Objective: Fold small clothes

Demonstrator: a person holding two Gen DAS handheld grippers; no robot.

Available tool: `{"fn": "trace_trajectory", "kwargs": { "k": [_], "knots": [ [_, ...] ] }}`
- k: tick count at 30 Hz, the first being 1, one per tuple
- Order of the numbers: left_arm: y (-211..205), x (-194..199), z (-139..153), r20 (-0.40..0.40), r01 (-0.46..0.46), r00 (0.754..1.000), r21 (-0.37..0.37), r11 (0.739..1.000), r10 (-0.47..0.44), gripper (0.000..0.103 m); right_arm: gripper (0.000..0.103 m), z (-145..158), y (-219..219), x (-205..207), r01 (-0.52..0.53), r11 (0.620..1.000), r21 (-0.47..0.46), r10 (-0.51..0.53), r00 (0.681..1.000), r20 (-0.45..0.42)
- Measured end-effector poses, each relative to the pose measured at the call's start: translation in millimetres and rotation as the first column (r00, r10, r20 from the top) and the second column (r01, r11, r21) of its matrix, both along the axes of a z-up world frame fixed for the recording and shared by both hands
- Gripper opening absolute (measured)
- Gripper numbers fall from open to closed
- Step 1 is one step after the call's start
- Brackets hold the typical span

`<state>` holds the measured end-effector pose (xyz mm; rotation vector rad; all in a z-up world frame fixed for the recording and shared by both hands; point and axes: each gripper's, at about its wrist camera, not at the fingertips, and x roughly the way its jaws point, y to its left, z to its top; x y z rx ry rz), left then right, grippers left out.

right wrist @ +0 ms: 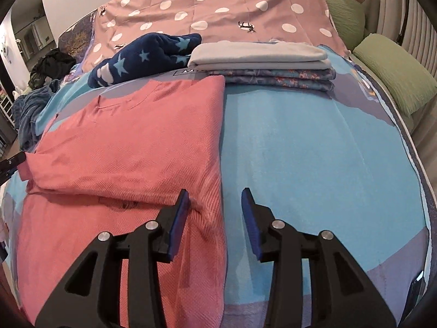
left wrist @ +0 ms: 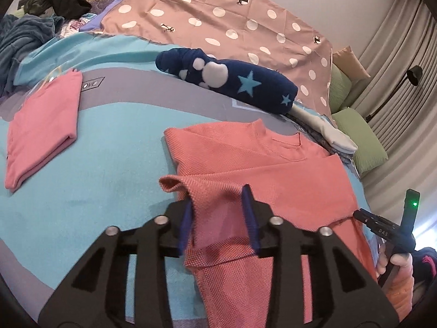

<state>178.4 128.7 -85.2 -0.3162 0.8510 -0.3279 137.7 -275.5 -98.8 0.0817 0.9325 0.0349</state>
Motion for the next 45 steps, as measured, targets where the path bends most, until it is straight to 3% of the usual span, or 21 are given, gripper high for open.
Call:
{"fn": "trace_trajectory", "kwargs": {
  "k": [3,5,8,9,10,12,15,20,23,24,26,29,30,34,36,37,39,41,43,44,45],
  "knots": [
    [-3,1,-3,-0.007,-0.004,1.0,0.008,1.0,0.004,0.043,0.051,-8,16,1,-0.072,0.992,-0.102,0.068,0.997,-0.042],
    [-3,1,-6,-0.021,-0.011,1.0,0.002,1.0,0.011,0.045,0.052,-10,19,2,-0.065,0.986,-0.154,0.062,0.998,-0.025],
    [-3,0,-9,-0.03,-0.016,0.999,-0.003,1.0,0.016,0.046,0.053,-8,-4,4,0.096,0.969,-0.226,-0.087,0.995,0.053],
    [-3,-2,-9,-0.032,-0.017,0.999,-0.005,1.0,0.017,0.047,0.06,-9,-18,4,0.128,0.978,-0.164,-0.121,0.991,0.056],
    [-3,-3,-9,-0.032,-0.017,0.999,-0.008,1.0,0.016,0.048,0.06,-14,-38,3,0.153,0.988,-0.016,-0.153,0.988,0.025],
    [-4,-4,-10,-0.031,-0.01,0.999,0.0,1.0,0.01,0.05,0.06,-20,-58,-1,0.173,0.976,0.133,-0.177,0.984,0.011],
    [-5,-5,-12,-0.033,-0.009,0.999,0.018,1.0,0.009,0.052,0.061,-19,-63,-5,0.168,0.969,0.181,-0.175,0.984,0.02],
    [-2,-7,-17,-0.049,-0.016,0.999,0.01,1.0,0.016,0.053,0.062,-24,-90,-13,0.173,0.896,0.408,-0.197,0.98,0.017],
    [1,-7,-22,-0.064,-0.021,0.998,0.003,1.0,0.021,0.053,0.063,-27,-99,-14,0.164,0.855,0.492,-0.194,0.981,0.009],
    [1,-7,-23,-0.066,-0.022,0.998,0.0,1.0,0.022,0.053,0.063,-25,-99,-15,0.161,0.857,0.489,-0.189,0.982,0.008],
    [1,-6,-22,-0.062,-0.02,0.998,0.002,1.0,0.02,0.052,0.063,-18,-88,-15,0.158,0.903,0.399,-0.178,0.984,0.013],
    [-3,-1,-18,-0.046,-0.012,0.999,0.014,1.0,0.013,0.05,0.063,-8,-53,-17,0.141,0.987,0.073,-0.144,0.989,0.034],
    [-4,1,-17,-0.043,-0.012,0.999,0.012,1.0,0.012,0.048,0.063,-6,-43,-18,0.121,0.993,-0.01,-0.12,0.992,0.044],
    [-7,17,-12,-0.055,-0.011,0.998,0.004,1.0,0.011,0.042,0.063,-6,-17,-17,0.052,0.987,-0.15,-0.044,0.998,0.055],
    [-10,26,-8,-0.066,-0.011,0.998,0.002,1.0,0.011,0.005,0.063,-6,-10,-12,0.044,0.981,-0.189,-0.034,0.998,0.057],
    [-11,28,-5,-0.062,-0.003,0.998,-0.012,1.0,0.003,0.005,0.063,-6,-9,-9,0.047,0.977,-0.208,-0.034,0.997,0.066],
    [-16,24,18,0.016,0.03,0.999,-0.081,0.996,-0.029,0.004,0.063,1,-18,-8,0.112,0.977,-0.181,-0.092,0.989,0.116],
    [-21,17,41,0.095,0.064,0.994,-0.096,0.993,-0.054,0.004,0.063,0,-47,0,0.198,0.98,-0.006,-0.197,0.976,0.093],
    [-30,17,51,0.132,0.066,0.989,-0.016,0.998,-0.063,0.004,0.063,-19,-76,3,0.258,0.949,0.183,-0.26,0.966,-0.012],
    [-32,19,49,0.126,0.061,0.99,0.018,0.998,-0.063,0.005,0.063,-20,-76,1,0.246,0.951,0.189,-0.252,0.968,0.005],
    [-34,24,41,0.103,0.058,0.993,0.056,0.997,-0.063,0.005,0.064,-17,-67,-2,0.214,0.969,0.127,-0.219,0.975,0.028]
  ]
}}
